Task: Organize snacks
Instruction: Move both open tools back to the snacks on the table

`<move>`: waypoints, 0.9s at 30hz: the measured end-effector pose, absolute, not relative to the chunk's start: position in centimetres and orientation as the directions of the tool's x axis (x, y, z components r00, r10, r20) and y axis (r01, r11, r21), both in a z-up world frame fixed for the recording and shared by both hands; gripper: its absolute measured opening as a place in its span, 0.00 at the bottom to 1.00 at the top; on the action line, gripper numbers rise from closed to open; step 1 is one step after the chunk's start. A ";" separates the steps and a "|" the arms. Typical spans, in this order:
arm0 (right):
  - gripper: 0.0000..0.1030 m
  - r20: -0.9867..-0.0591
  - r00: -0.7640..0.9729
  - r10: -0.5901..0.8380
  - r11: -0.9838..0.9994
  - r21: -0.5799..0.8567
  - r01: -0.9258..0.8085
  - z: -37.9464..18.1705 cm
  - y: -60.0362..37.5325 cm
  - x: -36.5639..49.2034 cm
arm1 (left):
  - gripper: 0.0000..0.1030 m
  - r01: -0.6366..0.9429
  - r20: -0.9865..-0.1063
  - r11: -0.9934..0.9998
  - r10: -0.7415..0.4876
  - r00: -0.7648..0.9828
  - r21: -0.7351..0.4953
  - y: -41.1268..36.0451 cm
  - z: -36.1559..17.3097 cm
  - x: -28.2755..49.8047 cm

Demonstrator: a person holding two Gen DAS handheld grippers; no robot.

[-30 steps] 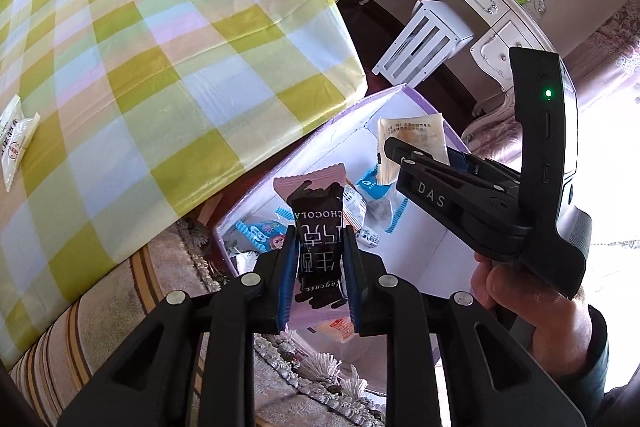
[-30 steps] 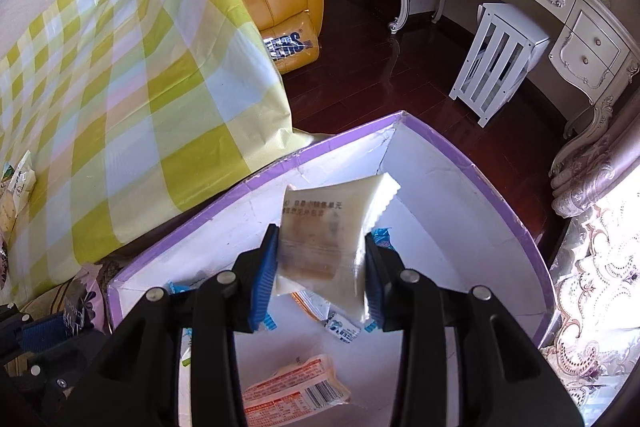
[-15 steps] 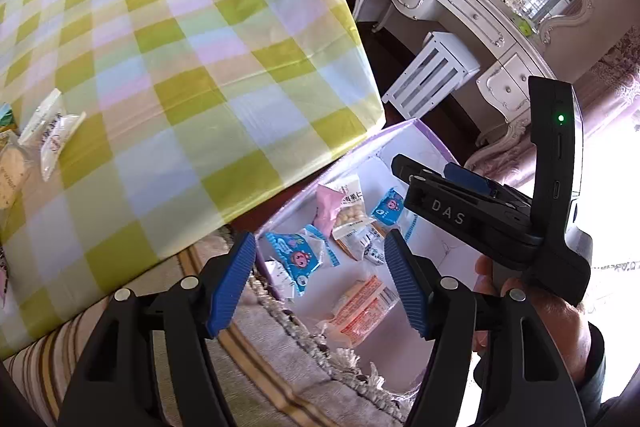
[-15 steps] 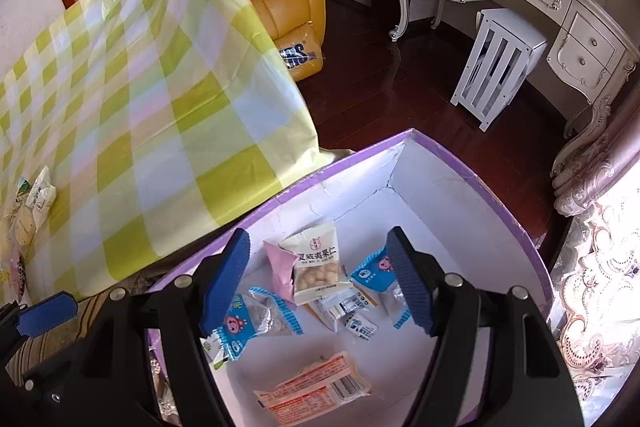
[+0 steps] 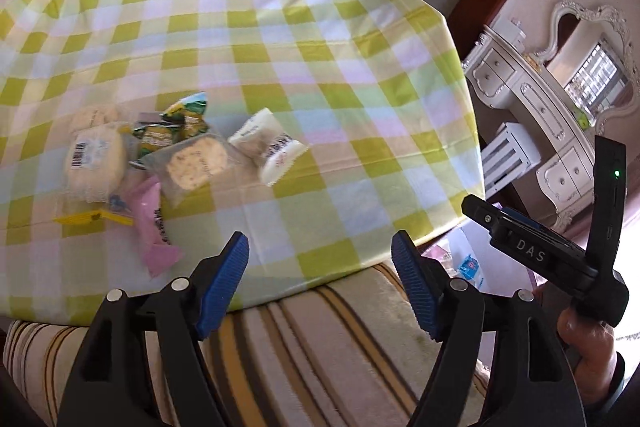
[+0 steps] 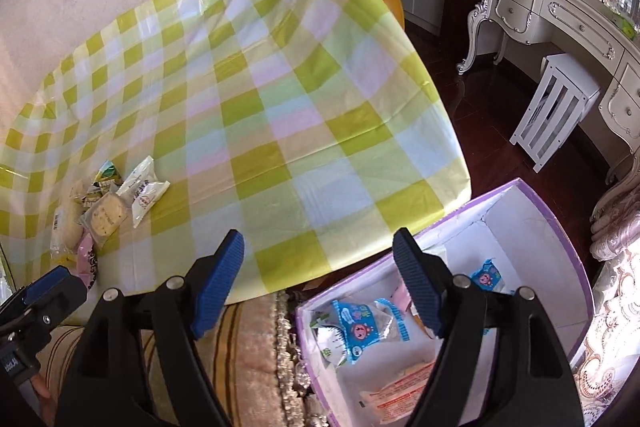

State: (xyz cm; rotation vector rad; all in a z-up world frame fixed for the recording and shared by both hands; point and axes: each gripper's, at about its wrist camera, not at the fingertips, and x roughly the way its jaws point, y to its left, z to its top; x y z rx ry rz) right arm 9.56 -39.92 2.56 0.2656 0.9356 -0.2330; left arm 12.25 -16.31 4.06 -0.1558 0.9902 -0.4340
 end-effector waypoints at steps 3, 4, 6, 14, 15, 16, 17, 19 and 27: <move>0.74 -0.804 0.592 -0.056 0.951 0.138 0.278 2.8 -37.7 10.6 | 0.69 0.194 -0.758 0.927 -0.374 0.534 -0.321 -12.3 4.1 13.0; 0.74 -0.799 0.599 -0.047 0.952 0.145 0.269 2.9 -37.0 11.0 | 0.69 0.167 -0.752 0.932 -0.359 0.553 -0.323 -10.9 4.2 13.3; 0.75 -0.783 0.621 -0.041 0.952 0.158 0.263 3.0 -35.8 11.7 | 0.71 0.110 -0.744 0.936 -0.334 0.579 -0.335 -8.3 4.1 13.8; 0.75 -0.726 0.686 -0.049 0.962 0.149 0.227 3.1 -32.0 14.5 | 0.80 -0.063 -0.757 0.935 -0.242 0.606 -0.350 -0.7 2.4 16.5; 0.75 -0.730 0.681 -0.049 0.966 0.140 0.219 2.9 -31.7 15.0 | 0.82 -0.067 -0.762 0.936 -0.239 0.602 -0.346 -0.4 2.2 16.9; 0.75 -0.738 0.674 -0.045 0.969 0.132 0.209 2.7 -31.3 15.6 | 0.82 -0.062 -0.765 0.937 -0.242 0.596 -0.345 -0.3 2.0 17.4; 0.75 -0.742 0.669 -0.039 0.972 0.128 0.198 2.4 -30.9 16.1 | 0.84 -0.054 -0.769 0.938 -0.246 0.589 -0.342 -0.3 1.7 17.8; 0.75 -0.747 0.664 -0.034 0.977 0.116 0.180 2.1 -30.1 16.8 | 0.85 -0.046 -0.781 0.941 -0.249 0.572 -0.334 -0.4 1.2 18.6; 0.75 -0.775 0.631 -0.023 0.993 0.057 0.106 0.7 -27.5 19.4 | 0.85 -0.042 -0.825 0.956 -0.227 0.517 -0.289 -1.1 -0.9 21.4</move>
